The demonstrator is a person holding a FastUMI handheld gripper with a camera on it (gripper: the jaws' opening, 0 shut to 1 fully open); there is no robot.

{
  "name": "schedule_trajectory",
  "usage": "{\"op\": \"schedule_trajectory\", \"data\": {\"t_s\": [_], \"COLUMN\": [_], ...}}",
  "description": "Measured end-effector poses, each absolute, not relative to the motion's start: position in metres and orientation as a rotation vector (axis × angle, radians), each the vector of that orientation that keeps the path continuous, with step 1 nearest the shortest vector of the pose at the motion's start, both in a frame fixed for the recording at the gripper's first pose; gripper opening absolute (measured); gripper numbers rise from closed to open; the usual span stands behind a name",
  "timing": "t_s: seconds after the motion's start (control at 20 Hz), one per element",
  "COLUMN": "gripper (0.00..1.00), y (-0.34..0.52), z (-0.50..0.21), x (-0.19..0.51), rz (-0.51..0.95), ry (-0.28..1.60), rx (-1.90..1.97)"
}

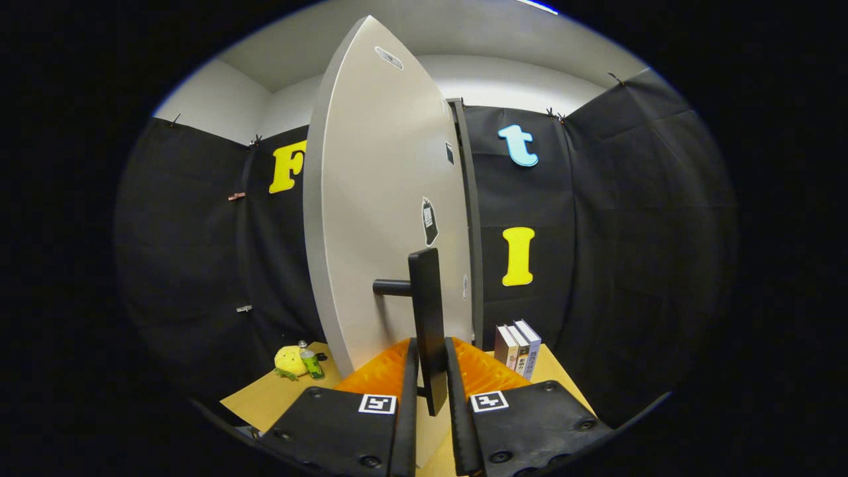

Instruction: Open the shoe cabinet door, grab the shoes and put them into the shoe cabinet, then close the shoe cabinet door.

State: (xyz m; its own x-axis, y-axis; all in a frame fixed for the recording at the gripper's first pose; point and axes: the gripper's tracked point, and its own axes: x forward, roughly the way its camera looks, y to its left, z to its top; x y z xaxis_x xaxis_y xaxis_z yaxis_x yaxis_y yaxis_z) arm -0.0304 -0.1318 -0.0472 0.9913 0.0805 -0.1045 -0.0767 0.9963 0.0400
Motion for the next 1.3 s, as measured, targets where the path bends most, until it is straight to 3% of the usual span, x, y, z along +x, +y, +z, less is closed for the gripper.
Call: {"op": "schedule_trajectory", "data": {"t_s": [0.95, 1.3], "gripper": [0.26, 0.26], "y": [-0.204, -0.166], "z": [-0.026, -0.013], "x": [-0.052, -0.097], "rz": [-0.013, 0.032], "ry": [0.039, -0.004], "rx": [0.069, 0.047]}}
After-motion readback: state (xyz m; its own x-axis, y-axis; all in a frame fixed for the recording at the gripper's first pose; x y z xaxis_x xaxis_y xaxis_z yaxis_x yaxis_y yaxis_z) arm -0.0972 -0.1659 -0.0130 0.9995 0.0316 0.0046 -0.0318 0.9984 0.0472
